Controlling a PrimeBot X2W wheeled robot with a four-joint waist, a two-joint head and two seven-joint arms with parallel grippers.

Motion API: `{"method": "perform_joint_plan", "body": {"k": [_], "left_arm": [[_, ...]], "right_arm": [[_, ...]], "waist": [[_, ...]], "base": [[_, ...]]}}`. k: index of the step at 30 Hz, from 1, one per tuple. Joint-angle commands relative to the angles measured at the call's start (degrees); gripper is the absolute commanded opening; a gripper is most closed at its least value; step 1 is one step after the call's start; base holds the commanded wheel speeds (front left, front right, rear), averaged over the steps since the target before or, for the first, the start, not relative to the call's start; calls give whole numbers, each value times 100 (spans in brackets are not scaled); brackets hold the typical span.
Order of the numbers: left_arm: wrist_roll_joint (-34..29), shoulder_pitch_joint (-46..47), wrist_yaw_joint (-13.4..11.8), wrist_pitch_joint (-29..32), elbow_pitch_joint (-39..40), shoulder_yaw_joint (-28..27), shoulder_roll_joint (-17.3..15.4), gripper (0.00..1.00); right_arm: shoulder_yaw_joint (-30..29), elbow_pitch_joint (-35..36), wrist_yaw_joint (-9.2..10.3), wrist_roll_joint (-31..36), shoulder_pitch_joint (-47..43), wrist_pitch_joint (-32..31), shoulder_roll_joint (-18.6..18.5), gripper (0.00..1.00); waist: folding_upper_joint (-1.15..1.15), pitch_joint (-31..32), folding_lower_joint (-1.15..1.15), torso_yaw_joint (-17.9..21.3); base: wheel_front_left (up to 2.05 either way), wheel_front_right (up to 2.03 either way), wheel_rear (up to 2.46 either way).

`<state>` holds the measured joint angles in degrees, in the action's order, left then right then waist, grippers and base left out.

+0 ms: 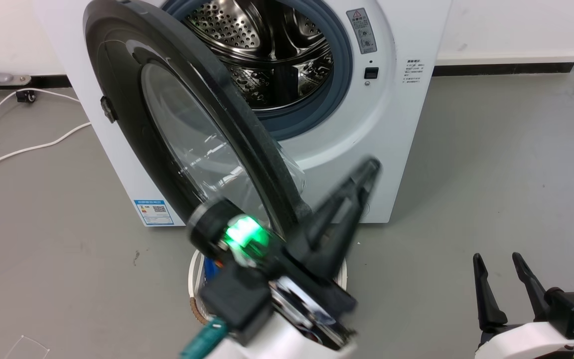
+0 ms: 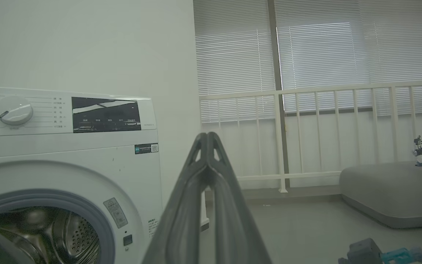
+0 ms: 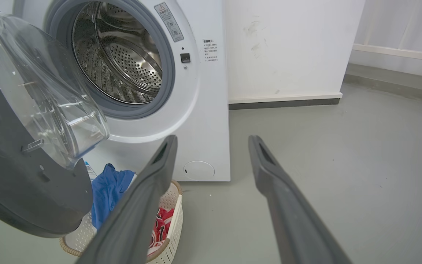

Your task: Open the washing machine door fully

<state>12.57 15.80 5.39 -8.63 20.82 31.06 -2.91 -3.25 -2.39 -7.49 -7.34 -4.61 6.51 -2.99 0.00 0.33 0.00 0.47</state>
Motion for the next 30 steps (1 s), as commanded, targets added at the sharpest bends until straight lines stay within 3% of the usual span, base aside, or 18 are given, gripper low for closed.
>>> {"method": "perform_joint_plan", "body": {"k": [1, 9, 12, 21, 30], "left_arm": [[46, -140, 14, 84, -74, 126, 1, 0], [485, -708, 158, 643, -893, 1251, -170, 0], [566, -747, 152, 832, -1333, 1396, -212, 0], [561, -263, -465, 788, -2536, 939, -87, 0], [756, 55, -978, 428, -3169, 541, -30, 0]], "right_arm": [[6, -16, 0, 51, 40, -9, 21, 100], [20, 26, 0, 137, 109, -55, 20, 100], [67, 24, -1, 139, 147, -59, 20, 100], [127, -47, 0, 132, 258, -81, 20, 100], [158, -155, 0, 30, 303, -21, 20, 100]], "waist": [[0, -5, 0, 8], [0, -100, 0, 86], [0, -157, 0, 137], [0, -362, 0, 277], [0, -445, 0, 350]], "base": [[0, 0, 0], [0, 0, 0], [0, 0, 0], [0, 0, 0], [0, 0, 0]]}}
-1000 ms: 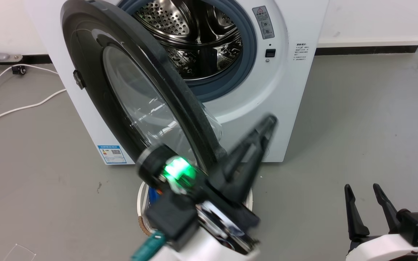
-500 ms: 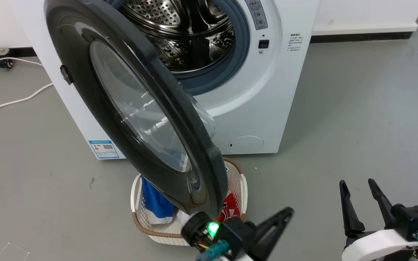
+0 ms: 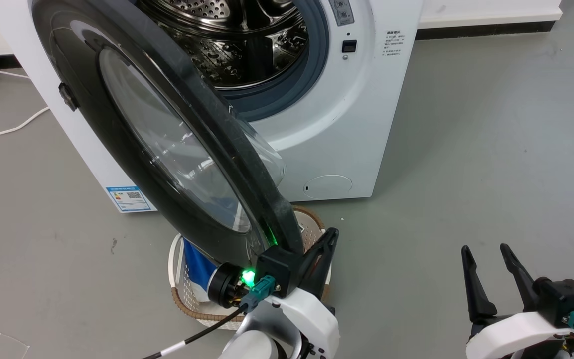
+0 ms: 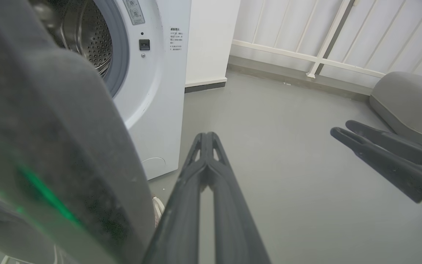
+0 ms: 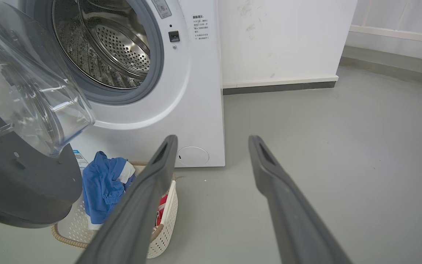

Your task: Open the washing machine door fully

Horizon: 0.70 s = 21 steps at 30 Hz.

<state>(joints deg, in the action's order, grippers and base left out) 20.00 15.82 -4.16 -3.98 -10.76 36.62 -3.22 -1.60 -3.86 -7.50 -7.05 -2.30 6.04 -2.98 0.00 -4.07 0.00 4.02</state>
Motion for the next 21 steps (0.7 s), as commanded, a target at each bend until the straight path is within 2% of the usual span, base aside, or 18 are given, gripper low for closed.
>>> {"method": "perform_joint_plan", "body": {"k": [1, 10, 21], "left_arm": [[15, 58, -45, -53, -45, -38, 2, 0], [60, -43, -180, -178, -216, -122, -87, 0], [163, -445, -447, -178, 377, -256, -269, 0]], "right_arm": [[-19, -17, 1, -10, 71, 37, 19, 100], [-72, -97, 1, -81, 86, 27, 18, 100], [-85, -60, 1, -49, -6, -19, 18, 100]], "waist": [[0, -13, 0, -17], [0, 0, 0, -293], [0, 123, 0, -747]], "base": [[0, 0, 0], [0, 0, 0], [0, 0, 0]]}}
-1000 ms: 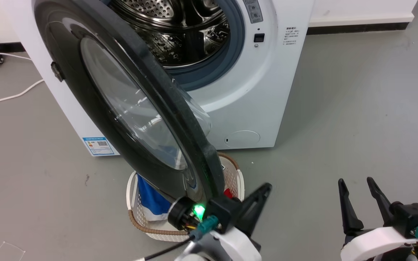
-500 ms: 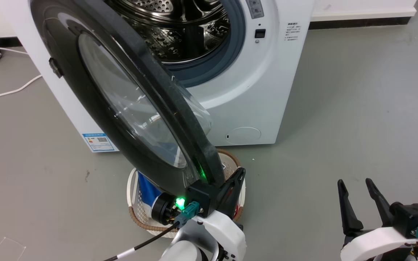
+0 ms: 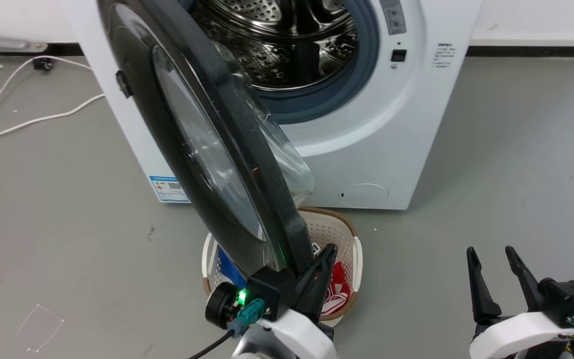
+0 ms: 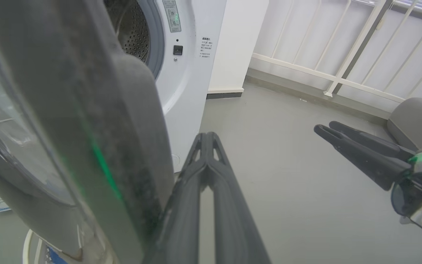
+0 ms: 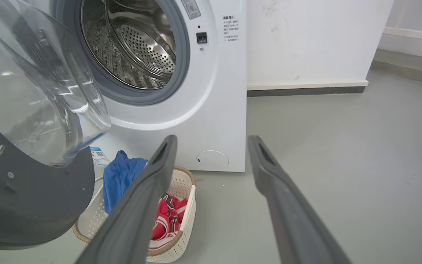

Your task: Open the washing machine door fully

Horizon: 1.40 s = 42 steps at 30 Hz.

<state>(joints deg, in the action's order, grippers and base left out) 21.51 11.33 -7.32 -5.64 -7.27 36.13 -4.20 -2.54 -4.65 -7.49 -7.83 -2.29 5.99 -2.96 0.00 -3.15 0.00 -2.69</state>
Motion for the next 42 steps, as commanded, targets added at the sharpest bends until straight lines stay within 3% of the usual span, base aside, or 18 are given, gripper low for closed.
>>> {"method": "perform_joint_plan", "body": {"k": [1, 11, 20, 32, 42], "left_arm": [[8, -36, -159, -15, 126, -221, -196, 0], [-60, -524, -462, 84, 1062, -274, -439, 0], [-82, -862, -825, 108, 1799, -508, -644, 0], [138, -1065, -1147, 22, 1678, -1203, -966, 0], [688, -718, -977, -295, 1105, -2184, -1377, 0]], "right_arm": [[15, 32, 0, 31, -19, -23, 16, 100], [-13, 158, 0, 91, -142, -135, 14, 100], [-144, 362, 0, 120, -172, -161, 14, 100], [-153, 532, 0, 130, -77, -243, 13, 100], [-100, 607, 0, 177, 41, -288, 13, 100]], "waist": [[0, 48, 0, -128], [0, 146, 0, -619], [0, 66, 0, -1293], [0, -81, 0, -1902], [0, -304, 0, -1830]], "base": [[0, 0, 0], [0, 0, 0], [0, 0, 0], [0, 0, 0], [0, 0, 0]]}}
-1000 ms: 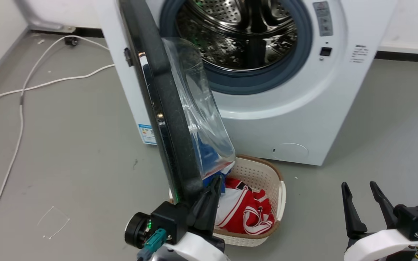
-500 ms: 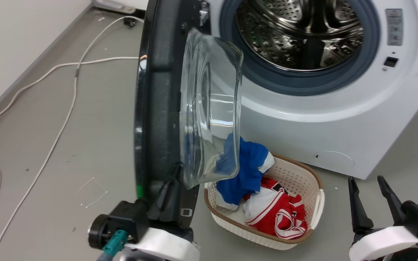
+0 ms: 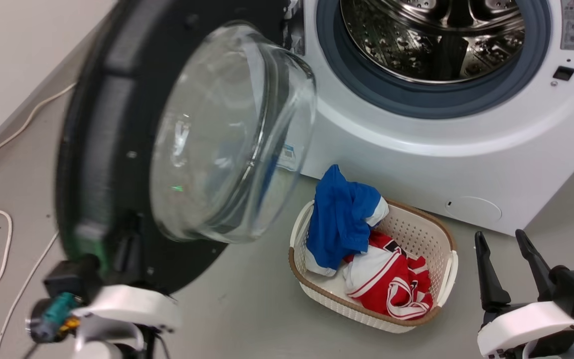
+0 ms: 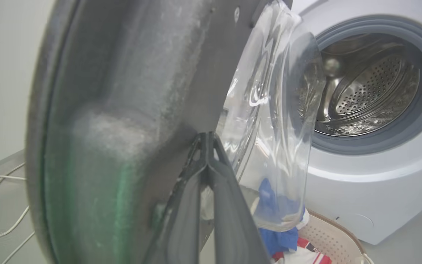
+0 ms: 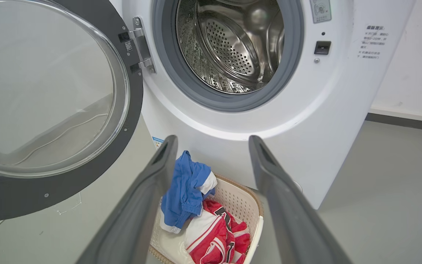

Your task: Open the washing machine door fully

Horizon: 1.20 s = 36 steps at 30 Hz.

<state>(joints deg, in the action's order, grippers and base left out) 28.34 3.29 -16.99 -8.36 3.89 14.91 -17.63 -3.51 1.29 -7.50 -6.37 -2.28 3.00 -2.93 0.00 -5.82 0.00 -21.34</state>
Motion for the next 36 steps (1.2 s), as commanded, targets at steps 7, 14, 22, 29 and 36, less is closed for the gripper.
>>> {"method": "perform_joint_plan", "body": {"k": [7, 14, 22, 29, 36], "left_arm": [[530, 516, 290, -212, -774, -806, -409, 0], [874, 852, 472, -364, -1482, -1470, -844, 0], [1088, 1130, 779, -549, -2410, -1964, -1209, 0], [949, 1180, 896, -662, -2748, -2072, -1152, 0], [597, 710, 739, -691, -2270, -2087, -823, 0]], "right_arm": [[-20, 105, 1, 84, 171, -51, 10, 100], [-25, 129, 1, 97, 288, -63, 10, 100], [-45, 97, 1, 57, 362, -19, 10, 100], [-56, -5, 1, 11, 346, 33, 10, 100], [-8, -140, 1, -60, 237, 111, 10, 100]], "waist": [[0, -315, 0, 272], [0, -511, 0, 478], [0, -600, 0, 600], [0, -525, 0, 628], [0, -235, 0, 689]], "base": [[0, 0, 0], [0, 0, 0], [0, 0, 0], [0, 0, 0], [0, 0, 0]]}}
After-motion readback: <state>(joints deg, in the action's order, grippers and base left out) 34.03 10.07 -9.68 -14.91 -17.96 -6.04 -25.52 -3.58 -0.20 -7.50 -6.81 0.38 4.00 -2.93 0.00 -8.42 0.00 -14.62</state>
